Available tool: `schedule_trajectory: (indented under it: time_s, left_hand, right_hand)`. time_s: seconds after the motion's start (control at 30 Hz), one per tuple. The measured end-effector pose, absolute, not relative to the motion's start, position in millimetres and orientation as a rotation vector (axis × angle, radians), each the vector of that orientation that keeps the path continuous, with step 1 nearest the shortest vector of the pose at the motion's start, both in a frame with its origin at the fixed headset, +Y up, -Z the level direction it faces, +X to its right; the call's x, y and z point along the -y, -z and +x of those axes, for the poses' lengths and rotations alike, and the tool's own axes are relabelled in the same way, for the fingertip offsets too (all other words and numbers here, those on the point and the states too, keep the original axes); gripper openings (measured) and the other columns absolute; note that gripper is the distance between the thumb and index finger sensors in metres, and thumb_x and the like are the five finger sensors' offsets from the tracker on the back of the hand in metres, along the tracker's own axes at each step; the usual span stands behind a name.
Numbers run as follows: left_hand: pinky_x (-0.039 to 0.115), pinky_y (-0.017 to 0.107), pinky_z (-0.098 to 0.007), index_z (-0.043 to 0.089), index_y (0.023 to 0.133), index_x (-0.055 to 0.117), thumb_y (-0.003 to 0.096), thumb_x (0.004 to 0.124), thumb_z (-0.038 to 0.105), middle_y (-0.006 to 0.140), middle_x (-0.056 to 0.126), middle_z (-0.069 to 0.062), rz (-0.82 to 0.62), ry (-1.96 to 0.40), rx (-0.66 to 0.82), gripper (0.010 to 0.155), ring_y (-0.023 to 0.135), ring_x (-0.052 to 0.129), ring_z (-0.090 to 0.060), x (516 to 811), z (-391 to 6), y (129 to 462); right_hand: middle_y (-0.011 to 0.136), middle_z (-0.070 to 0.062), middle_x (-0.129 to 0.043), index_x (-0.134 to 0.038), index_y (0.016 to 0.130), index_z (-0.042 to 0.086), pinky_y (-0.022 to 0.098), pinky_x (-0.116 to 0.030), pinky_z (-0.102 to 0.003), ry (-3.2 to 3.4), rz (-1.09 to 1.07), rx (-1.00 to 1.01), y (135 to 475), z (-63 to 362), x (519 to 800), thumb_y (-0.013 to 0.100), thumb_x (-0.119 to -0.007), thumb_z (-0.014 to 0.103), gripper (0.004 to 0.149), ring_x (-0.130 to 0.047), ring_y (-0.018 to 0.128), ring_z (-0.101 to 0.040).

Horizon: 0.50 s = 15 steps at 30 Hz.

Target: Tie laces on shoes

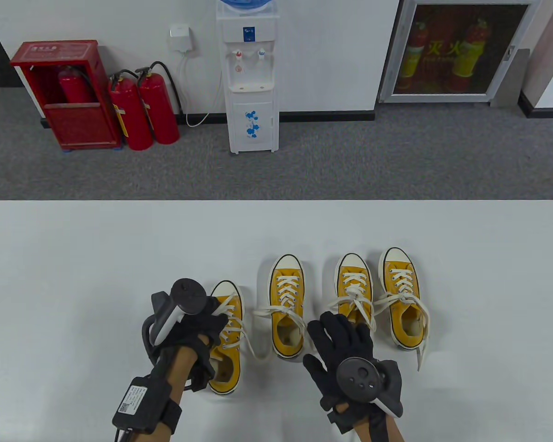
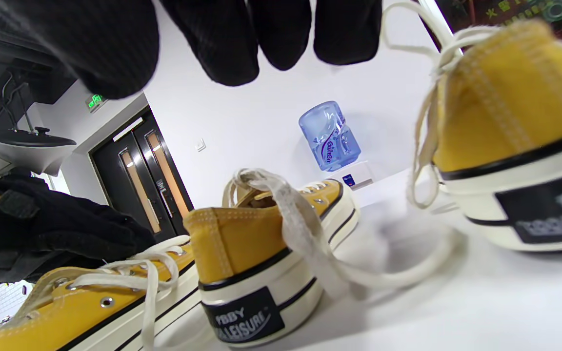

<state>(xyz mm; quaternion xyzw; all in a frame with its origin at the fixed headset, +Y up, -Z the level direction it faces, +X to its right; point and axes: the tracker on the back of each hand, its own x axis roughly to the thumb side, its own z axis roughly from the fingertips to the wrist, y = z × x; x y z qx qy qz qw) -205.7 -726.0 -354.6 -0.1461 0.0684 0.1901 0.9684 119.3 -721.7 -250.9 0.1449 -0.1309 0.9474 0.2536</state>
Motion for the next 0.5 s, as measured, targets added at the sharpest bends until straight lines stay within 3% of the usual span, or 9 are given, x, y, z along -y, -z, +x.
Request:
schedule_trajectory:
  time_s: [0.33, 0.5]
  left_hand:
    - [0.066, 0.069, -0.065, 0.028, 0.084, 0.081, 0.0468, 0.083, 0.044, 0.096, 0.085, -0.004, -0.266, -0.415, -0.183, 0.04, 0.078, 0.098, -0.031, 732.2, -209.3, 358.0]
    - [0.07, 0.067, -0.063, 0.032, 0.083, 0.082, 0.0466, 0.082, 0.042, 0.093, 0.091, -0.004, -0.204, -0.545, -0.191, 0.038, 0.074, 0.103, -0.029, 728.6, -226.2, 354.5]
  right_hand:
    - [0.115, -0.007, -0.044, -0.063, 0.105, 0.019, 0.072, -0.029, -0.074, -2.576, 0.396, 0.356, 251.0, 118.9, 721.8, 0.044, -0.076, 0.052, 0.071, -0.052, 0.108, -0.043]
    - [0.115, -0.007, -0.044, -0.063, 0.105, 0.019, 0.072, -0.029, -0.074, -2.567, 0.387, 0.355, 251.5, 119.7, 721.9, 0.044, -0.076, 0.052, 0.071, -0.052, 0.108, -0.043]
